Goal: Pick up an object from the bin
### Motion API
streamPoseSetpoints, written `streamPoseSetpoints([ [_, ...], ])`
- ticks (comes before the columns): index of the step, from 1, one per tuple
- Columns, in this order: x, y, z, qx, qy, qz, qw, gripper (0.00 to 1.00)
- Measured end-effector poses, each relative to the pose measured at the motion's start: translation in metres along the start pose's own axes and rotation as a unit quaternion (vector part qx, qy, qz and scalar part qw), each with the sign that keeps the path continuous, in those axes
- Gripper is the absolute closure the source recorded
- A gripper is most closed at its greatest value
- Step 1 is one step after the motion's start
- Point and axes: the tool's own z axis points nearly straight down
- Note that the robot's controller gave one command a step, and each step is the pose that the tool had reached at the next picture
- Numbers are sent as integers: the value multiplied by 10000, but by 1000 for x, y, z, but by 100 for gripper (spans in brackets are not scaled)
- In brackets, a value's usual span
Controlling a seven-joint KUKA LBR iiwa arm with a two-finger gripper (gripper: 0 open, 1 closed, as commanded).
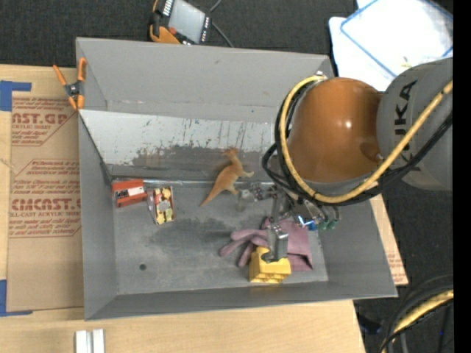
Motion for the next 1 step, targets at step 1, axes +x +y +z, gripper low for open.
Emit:
streamPoseSetpoints([
  [1,-2,3,16,7,-8,-535,9986,0],
])
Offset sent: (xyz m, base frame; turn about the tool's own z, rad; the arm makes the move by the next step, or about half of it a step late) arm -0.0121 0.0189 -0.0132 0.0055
